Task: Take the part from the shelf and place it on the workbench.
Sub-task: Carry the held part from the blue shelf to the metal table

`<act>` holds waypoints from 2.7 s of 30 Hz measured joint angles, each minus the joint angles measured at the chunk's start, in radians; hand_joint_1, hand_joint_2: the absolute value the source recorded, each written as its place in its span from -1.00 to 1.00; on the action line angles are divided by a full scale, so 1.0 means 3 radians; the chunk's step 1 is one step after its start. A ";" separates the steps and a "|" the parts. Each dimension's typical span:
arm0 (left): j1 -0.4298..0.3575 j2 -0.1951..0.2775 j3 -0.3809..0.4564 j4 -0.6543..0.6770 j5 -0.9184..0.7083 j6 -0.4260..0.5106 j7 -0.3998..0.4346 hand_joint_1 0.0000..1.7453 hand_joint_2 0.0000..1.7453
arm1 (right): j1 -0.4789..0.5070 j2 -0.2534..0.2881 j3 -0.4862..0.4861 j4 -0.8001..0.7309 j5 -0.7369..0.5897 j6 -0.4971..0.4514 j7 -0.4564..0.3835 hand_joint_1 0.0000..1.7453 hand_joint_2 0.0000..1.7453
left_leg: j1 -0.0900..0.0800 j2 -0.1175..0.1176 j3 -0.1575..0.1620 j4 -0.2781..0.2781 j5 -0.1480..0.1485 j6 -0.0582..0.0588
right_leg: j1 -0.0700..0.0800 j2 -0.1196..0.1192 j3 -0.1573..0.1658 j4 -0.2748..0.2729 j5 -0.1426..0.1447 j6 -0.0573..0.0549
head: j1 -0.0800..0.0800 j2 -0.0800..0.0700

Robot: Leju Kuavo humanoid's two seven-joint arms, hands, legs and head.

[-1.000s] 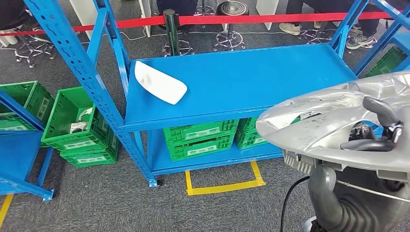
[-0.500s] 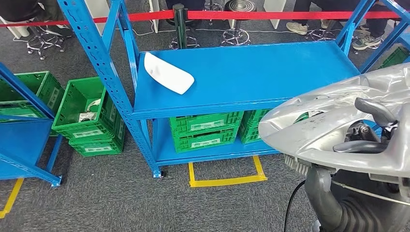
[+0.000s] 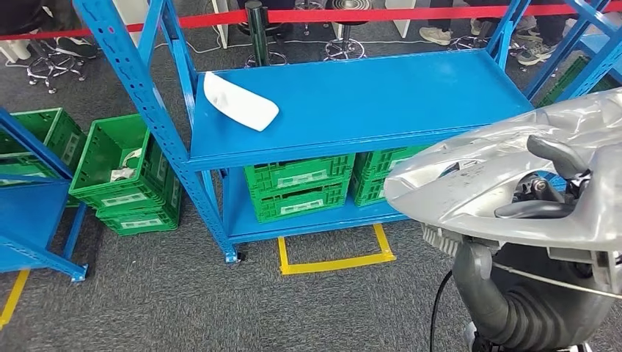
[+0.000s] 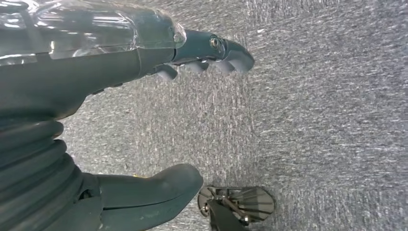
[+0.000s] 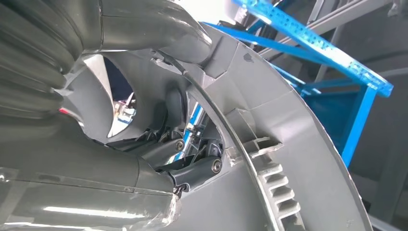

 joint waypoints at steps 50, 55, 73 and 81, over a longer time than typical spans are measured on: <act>0.0020 -0.0021 0.0001 -0.0001 0.0004 -0.0002 0.0056 -1.00 1.00 | 0.0061 -0.0008 0.0000 0.0002 0.0104 -0.0021 -0.0022 1.00 1.00 | -0.0031 -0.0004 -0.0173 0.0015 0.0109 0.0168 | -0.0061 0.0019 -0.0075 0.0430 -0.0415 0.0149 | 0.0034 0.0000; 0.0022 -0.0026 0.0001 -0.0001 0.0000 -0.0004 0.0056 -1.00 1.00 | 0.0055 -0.0006 0.0003 0.0003 0.0128 0.0006 0.0006 1.00 1.00 | -0.0030 -0.0095 -0.0138 0.0019 0.0086 0.0146 | -0.0068 0.0047 -0.0307 0.0715 -0.0293 0.0136 | 0.0082 0.0000; 0.0021 -0.0034 0.0001 -0.0001 -0.0001 -0.0003 0.0052 -1.00 1.00 | 0.0002 0.0001 0.0019 0.0001 0.0187 -0.0001 0.0093 1.00 1.00 | -0.0014 0.0312 -0.0391 0.0231 0.0166 -0.0029 | -0.0038 -0.0255 0.0107 0.0023 -0.0158 0.0016 | -0.0025 0.0000; 0.0001 -0.0036 0.0000 -0.0002 -0.0002 -0.0003 0.0052 -1.00 1.00 | 0.0005 -0.0001 0.0024 0.0002 0.0199 -0.0009 0.0096 1.00 1.00 | -0.0002 0.0035 -0.0366 0.0102 0.0199 0.0108 | -0.0052 -0.0053 -0.0094 0.0595 -0.0550 0.0130 | 0.0030 0.0000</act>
